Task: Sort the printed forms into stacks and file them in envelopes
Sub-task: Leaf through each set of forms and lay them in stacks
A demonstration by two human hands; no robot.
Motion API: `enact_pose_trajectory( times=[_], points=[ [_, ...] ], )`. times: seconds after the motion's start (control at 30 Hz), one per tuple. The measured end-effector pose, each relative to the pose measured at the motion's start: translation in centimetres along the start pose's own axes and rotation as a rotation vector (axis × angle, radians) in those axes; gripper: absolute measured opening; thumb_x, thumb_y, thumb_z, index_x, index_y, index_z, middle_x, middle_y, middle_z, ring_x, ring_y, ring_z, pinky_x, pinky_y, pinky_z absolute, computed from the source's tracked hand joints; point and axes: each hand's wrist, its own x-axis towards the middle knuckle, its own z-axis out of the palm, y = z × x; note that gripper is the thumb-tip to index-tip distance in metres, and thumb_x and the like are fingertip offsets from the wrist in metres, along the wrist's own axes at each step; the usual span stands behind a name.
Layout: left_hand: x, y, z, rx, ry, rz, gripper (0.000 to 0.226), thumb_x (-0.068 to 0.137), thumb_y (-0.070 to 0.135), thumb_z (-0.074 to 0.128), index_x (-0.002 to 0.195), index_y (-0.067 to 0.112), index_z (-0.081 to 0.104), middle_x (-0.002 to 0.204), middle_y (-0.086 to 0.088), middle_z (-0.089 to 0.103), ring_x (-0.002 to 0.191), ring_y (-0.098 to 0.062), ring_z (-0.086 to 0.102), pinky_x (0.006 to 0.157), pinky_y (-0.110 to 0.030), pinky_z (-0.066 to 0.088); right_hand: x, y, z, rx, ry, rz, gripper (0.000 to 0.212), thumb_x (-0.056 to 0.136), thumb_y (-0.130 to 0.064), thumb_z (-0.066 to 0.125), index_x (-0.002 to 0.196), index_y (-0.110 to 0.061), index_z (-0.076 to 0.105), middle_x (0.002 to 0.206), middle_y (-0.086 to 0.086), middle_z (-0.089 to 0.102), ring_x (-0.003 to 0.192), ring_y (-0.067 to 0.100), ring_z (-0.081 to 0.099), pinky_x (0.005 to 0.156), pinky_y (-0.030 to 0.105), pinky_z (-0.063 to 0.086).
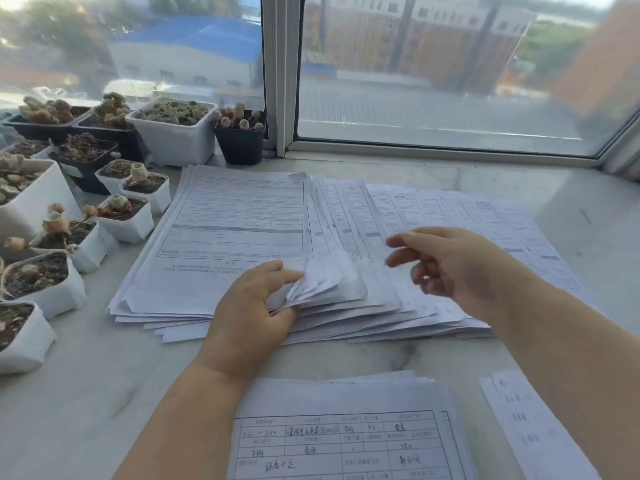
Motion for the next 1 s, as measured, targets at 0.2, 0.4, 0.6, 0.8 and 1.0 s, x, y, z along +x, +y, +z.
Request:
enact_pose_trajectory(
  times=[0.2,0.4,0.6,0.8,1.0],
  points=[
    [0.0,1.0,0.2,0.155,-0.093,-0.009,0.025,0.074,0.02,0.072,0.095,0.033,0.071,0.135,0.005,0.05,0.129,-0.013,0.04,0.106,-0.026,0.024,-14.1,6.2,-3.7,0.031,0.083,0.058,0.027,0.093,-0.011,0.055,0.079,-0.015,0.077,0.078,0.016,0.072,0.045,0.015,0.051,0.037,0.019,0.037],
    [1.0,6.0,-2.0,0.636,-0.461,-0.01,0.057,0.083,0.057,0.056,0.131,0.028,0.05,0.149,-0.002,0.034,0.14,-0.023,0.028,0.115,-0.038,0.019,-23.4,11.5,-2.3,-0.081,0.017,0.16,0.018,0.091,-0.007,0.062,0.078,-0.009,0.075,0.077,0.008,0.074,0.055,0.016,0.061,0.054,0.02,0.045],
    [-9.0,12.7,-0.8,0.428,-0.303,0.243,0.052,0.092,0.041,0.054,0.139,0.022,0.044,0.149,0.0,0.036,0.139,-0.018,0.03,0.117,-0.035,0.022,-27.5,15.3,-0.4,-0.023,0.166,0.182,0.007,0.088,-0.002,0.062,0.085,-0.007,0.067,0.061,0.004,0.067,0.049,0.014,0.055,0.05,0.025,0.046],
    [-26.1,14.8,0.9,0.228,-0.394,0.294,0.037,0.082,0.054,0.057,0.112,0.032,0.056,0.116,0.015,0.048,0.11,-0.004,0.045,0.098,-0.02,0.037,-29.8,16.2,0.7,-0.126,0.113,0.152,0.009,0.089,-0.012,0.064,0.097,-0.01,0.064,0.08,0.006,0.068,0.054,0.007,0.062,0.055,0.021,0.052],
    [-32.4,14.3,0.3,0.105,-0.419,0.244,0.036,0.076,0.056,0.065,0.107,0.038,0.059,0.118,0.028,0.044,0.113,0.01,0.036,0.098,-0.004,0.023,-32.0,16.6,0.8,-0.134,0.079,0.154,0.019,0.087,-0.016,0.066,0.104,-0.016,0.057,0.088,0.008,0.064,0.068,0.014,0.062,0.058,0.022,0.051]
  ],
)
